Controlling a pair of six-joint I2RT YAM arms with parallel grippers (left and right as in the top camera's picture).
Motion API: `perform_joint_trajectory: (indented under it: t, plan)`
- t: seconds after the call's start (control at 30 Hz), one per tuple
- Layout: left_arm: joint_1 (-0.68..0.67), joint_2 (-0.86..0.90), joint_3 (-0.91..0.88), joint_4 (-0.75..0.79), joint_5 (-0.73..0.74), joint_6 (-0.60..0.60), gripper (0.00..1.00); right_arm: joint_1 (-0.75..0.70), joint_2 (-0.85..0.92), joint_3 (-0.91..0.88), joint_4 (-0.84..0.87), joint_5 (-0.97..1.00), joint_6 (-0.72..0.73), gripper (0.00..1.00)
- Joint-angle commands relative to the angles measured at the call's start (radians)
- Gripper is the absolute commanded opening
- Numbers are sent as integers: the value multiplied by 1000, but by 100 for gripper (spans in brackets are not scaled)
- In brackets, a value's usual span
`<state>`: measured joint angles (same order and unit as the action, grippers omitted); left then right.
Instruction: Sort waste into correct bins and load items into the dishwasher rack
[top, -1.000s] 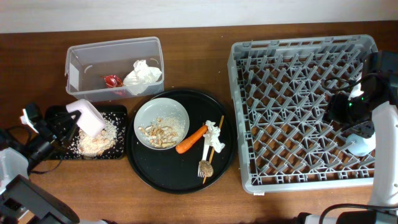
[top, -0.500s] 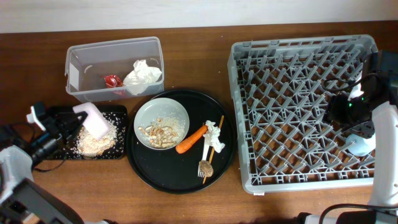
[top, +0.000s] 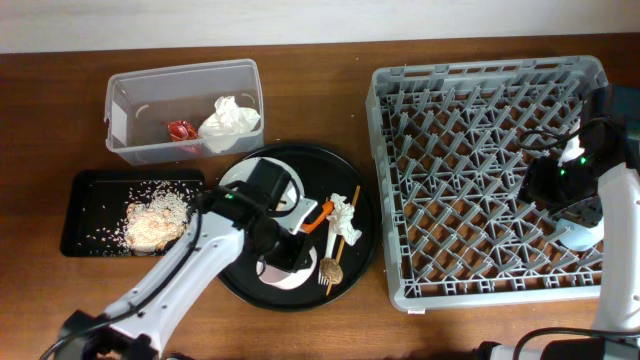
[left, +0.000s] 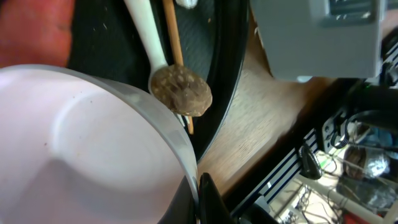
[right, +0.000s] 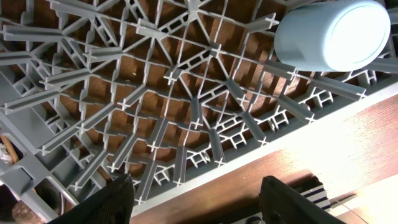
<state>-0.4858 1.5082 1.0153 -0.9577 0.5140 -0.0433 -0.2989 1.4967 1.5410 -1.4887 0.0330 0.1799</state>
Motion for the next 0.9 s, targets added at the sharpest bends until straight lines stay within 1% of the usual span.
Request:
perform_joint_trajectory:
  t: [0.0,0.03,0.07,0.1,0.13,0.17,0.2,0.23,0.3,0.33,0.37,0.4,0.47,0.5,0.53,0.57,0.63,0.67,0.7,0.8,0.83,0.87]
  plan:
    - [-58,80,-1,-1,-29,-13,0,-2,-19,6,-1,2,-4,69]
    - [-58,87,-1,-1,-71,-13,7,-3,-19,6,-1,2,-3,69]
    - [-58,87,-1,2,-77,-13,22,-3,-19,6,-1,2,-4,69]
    - [-58,87,-1,2,-77,-13,39,-2,-19,6,-1,2,-4,69]
    - [-58,87,-1,2,-77,-13,45,-3,-19,6,-1,2,-4,69]
    - [-55,87,5,2,-77,-13,53,-2,-19,6,-3,1,-4,69]
    - [-47,85,23,2,-78,-13,59,-2,-19,6,-8,1,-4,72]
    - [-32,77,44,-3,-79,-13,61,-2,-19,6,-15,-2,-8,73]
    - [44,13,86,-40,-145,-21,63,-2,-19,6,-19,-103,-77,73]
    - [138,-67,98,-74,-186,-21,66,16,-19,7,-24,-184,-150,74]
    - [234,-139,98,-98,-219,-21,68,72,-19,7,-27,-230,-193,74]
    - [370,-216,98,-122,-227,-21,75,148,-19,6,-27,-248,-203,74]
    - [610,-287,98,-152,-226,-21,79,340,-19,6,-22,-251,-202,75]
    - [683,-295,98,-159,-223,-21,80,420,-19,6,-18,-259,-202,77]
    - [767,-296,98,-171,-222,-26,80,536,-14,6,-3,-262,-184,78]
    - [852,-296,97,-179,-223,-58,84,648,1,6,19,-262,-141,79]
    - [928,-296,97,-181,-223,-59,93,799,53,6,66,-263,-92,79]
    - [936,-296,97,-183,-223,-59,93,885,103,6,101,-263,-65,80]
    - [936,-296,97,-184,-223,-58,93,974,177,6,155,-261,-4,79]
    - [936,-295,97,-184,-223,-58,93,1086,332,6,261,-258,94,78]
    - [936,-295,97,-184,-223,-58,94,1106,375,6,287,-257,119,77]
    - [936,-295,97,-184,-223,-58,94,1133,453,6,319,-244,172,72]
